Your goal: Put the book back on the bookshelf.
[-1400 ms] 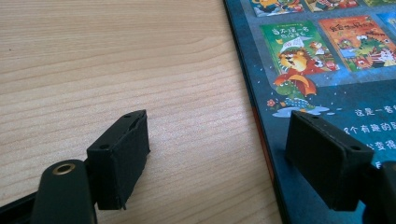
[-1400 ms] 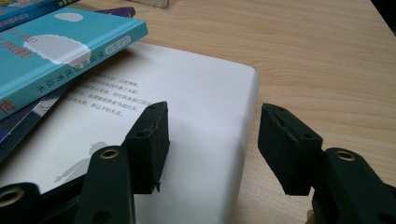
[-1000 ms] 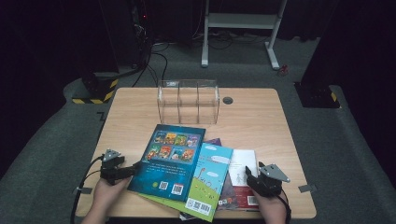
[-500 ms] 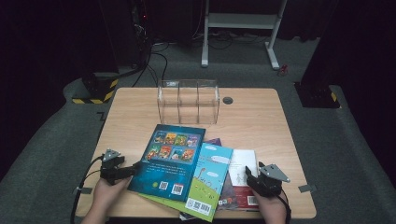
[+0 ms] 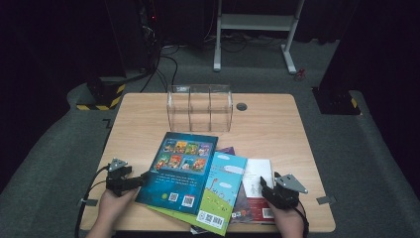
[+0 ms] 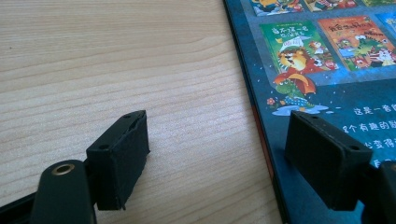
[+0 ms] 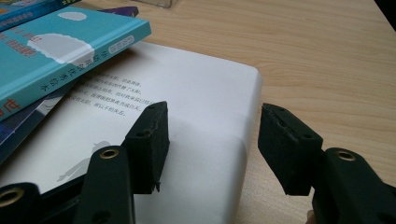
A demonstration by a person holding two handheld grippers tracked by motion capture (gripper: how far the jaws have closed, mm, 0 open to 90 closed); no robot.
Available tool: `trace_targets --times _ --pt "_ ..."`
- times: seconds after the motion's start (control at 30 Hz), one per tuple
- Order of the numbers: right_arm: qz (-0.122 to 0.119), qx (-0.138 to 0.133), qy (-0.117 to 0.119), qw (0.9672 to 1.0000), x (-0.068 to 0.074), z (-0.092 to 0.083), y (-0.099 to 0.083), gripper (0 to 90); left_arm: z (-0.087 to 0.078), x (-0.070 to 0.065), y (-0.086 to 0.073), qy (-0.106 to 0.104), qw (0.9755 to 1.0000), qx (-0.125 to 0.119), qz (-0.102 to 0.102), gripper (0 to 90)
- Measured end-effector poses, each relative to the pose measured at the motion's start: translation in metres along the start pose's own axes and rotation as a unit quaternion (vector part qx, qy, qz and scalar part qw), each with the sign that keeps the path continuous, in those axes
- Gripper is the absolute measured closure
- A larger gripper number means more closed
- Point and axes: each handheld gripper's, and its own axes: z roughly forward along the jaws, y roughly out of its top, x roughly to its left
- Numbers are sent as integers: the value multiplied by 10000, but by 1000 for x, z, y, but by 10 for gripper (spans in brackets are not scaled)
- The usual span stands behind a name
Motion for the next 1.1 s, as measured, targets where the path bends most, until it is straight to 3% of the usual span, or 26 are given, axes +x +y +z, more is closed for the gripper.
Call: trace_targets --times 0.27,0.37,0.67,0.77,0.83,0.9,0.97,1.07,1.1 --pt "11 1 14 10000 0 0 0 432 -1 2 1 45 10000 -14 -35 223" --pt "9 0 18 10000 -1 0 0 431 -3 5 1 -3 9998 -126 -124 230" --pt "35 1 40 10000 -1 0 0 432 -6 3 0 -33 9997 -256 -3 243" --pt "35 -1 43 10000 -1 0 0 432 -7 2 0 -106 9995 -290 22 252" --pt "38 -1 50 10000 -1 0 0 431 -9 -1 0 -382 9987 -320 -53 258" --pt "37 1 54 10000 -1 0 0 432 -9 -2 0 -434 9985 -331 -42 263" --pt "39 0 54 10000 -1 0 0 431 -10 -5 1 -617 9974 -354 -87 263" --pt "39 0 54 10000 -1 0 0 431 -11 -7 1 -647 9974 -324 -50 262" --pt "39 -2 53 10000 -1 0 0 432 -11 -10 1 -658 9974 -291 47 261"
